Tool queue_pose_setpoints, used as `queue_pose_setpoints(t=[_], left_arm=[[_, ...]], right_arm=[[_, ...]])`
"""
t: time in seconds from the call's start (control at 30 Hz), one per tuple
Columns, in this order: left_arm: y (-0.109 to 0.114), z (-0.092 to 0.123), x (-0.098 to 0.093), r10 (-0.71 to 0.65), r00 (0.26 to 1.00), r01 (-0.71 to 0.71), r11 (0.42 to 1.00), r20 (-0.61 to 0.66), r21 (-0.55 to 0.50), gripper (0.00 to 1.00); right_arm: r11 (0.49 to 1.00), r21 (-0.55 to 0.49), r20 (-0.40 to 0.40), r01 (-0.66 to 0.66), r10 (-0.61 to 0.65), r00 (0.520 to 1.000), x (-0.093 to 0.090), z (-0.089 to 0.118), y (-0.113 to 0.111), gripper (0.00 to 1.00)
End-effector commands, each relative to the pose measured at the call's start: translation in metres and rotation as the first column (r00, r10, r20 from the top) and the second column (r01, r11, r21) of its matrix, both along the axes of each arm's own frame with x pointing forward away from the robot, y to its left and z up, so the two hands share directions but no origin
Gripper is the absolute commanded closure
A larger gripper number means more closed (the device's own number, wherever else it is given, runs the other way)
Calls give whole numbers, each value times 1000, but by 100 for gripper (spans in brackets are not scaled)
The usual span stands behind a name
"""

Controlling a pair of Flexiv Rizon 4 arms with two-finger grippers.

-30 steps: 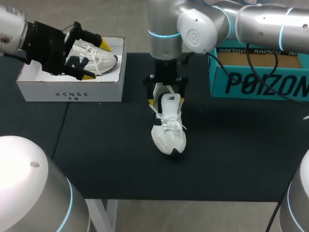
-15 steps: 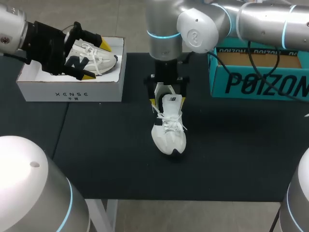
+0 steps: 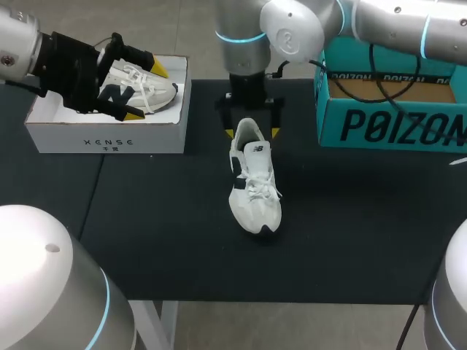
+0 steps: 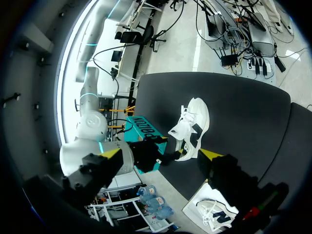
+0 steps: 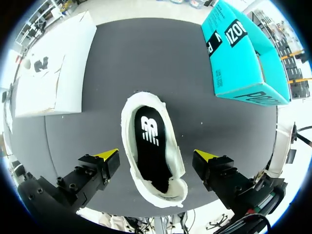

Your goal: Take the shoe out of the shoebox, open the shoe tongue, remove and reinsert the insole, then place the shoe into the shoebox

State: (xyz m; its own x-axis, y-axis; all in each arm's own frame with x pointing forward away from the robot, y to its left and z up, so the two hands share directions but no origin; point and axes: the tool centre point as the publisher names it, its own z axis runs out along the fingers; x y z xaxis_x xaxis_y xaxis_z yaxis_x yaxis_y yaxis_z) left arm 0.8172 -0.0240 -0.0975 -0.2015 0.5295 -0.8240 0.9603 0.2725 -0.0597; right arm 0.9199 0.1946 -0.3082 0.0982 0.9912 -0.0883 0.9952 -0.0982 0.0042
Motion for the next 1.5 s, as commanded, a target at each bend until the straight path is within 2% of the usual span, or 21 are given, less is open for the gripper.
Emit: queue_pose_setpoints(t=[0.03,0.07,0.1,0.17,0.23,0.27,0.3,0.4,0.5,0.73,1.1,1.23,1.4,1.5], left_arm=[[0,0,0,1,1000,-1,1000,1,3,0],[0,0,0,1,1000,-1,1000,1,3,0],[0,0,0,1,1000,-1,1000,1,3,0],[0,0,0,1,1000,-1,1000,1,3,0],[0,0,0,1,1000,-1,1000,1,3,0],[0,0,0,1,1000,-1,1000,1,3,0],[0,0,0,1,1000,-1,1000,1,3,0],[0,0,0,1,1000,-1,1000,1,3,0],[0,0,0,1,1000,-1,1000,1,3,0],[0,0,0,1,1000,-1,1000,1,3,0],[0,0,0,1,1000,-1,1000,1,3,0],[0,0,0,1,1000,-1,1000,1,3,0],[0,0,0,1,1000,-1,1000,1,3,0],[0,0,0,1,1000,-1,1000,1,3,0]], right_arm=[[998,40,65,40,-43,997,-37,24,-21,2],[997,59,63,54,-57,996,-44,27,-24,19],[995,80,59,60,-65,996,-52,30,-26,46],[993,109,50,54,-59,997,-66,34,-27,58],[990,132,32,53,-58,998,-80,33,-26,60],[989,136,25,55,-59,998,-86,31,-26,69],[989,139,13,51,-53,999,-92,29,-25,100],[991,131,-18,42,-40,999,-99,13,-29,100],[991,127,-38,30,-25,999,-98,1,-31,100],[993,114,-43,4,1,999,-87,-7,-23,100],[998,50,-64,-34,37,997,-56,-39,0,100],[999,29,-63,-42,44,997,-55,-39,1,100],[997,13,-46,-82,83,996,-55,-28,-3,100],[993,-13,-51,-119,119,992,-53,-33,-4,100]])
